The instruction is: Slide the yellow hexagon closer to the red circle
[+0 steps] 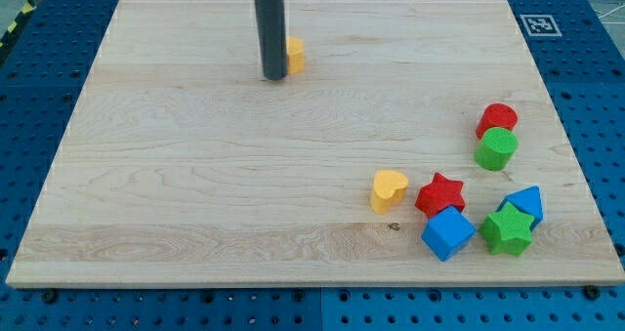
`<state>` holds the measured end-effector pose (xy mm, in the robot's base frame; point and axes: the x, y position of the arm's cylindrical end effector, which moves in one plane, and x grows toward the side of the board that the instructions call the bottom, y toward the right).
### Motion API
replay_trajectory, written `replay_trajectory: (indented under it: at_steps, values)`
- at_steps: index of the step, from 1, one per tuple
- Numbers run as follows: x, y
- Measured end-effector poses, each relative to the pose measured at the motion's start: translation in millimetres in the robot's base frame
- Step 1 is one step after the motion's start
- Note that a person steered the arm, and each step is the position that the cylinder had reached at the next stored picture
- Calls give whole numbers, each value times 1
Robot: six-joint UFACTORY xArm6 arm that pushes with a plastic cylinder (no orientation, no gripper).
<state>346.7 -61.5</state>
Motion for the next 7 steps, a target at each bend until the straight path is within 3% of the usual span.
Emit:
replay_trajectory:
  at_steps: [2, 4, 5, 7]
  values:
    - [-17, 45]
    - [-77, 20]
    - [-87, 64]
    - [-51, 96]
